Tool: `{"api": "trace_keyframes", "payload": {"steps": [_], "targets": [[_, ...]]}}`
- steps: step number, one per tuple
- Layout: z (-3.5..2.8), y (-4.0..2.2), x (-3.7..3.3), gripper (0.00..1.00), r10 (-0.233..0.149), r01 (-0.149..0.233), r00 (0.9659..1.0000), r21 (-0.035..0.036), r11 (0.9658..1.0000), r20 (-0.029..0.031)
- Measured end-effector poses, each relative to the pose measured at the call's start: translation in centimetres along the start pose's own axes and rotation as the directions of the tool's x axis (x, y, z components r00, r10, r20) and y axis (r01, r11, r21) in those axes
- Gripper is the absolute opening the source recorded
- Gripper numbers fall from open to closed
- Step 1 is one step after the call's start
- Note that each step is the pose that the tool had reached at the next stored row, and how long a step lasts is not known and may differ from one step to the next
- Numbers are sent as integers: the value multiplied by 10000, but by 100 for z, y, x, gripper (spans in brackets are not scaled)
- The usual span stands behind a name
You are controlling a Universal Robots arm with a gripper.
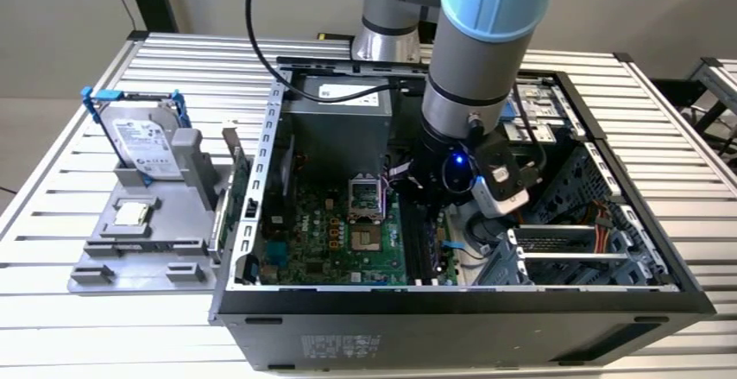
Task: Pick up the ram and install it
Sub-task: 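Insert the ram into the slot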
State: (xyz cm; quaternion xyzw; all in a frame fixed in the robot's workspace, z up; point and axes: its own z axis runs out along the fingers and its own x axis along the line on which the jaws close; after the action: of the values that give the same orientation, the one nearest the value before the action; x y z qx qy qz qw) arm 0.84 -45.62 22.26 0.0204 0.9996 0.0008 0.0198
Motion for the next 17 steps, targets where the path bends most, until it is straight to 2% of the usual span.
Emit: {"api": "trace_keyframes", "payload": {"steps": [17], "targets": [[16,-9,0,0,-1,1,10000,4,10000,-4]]}}
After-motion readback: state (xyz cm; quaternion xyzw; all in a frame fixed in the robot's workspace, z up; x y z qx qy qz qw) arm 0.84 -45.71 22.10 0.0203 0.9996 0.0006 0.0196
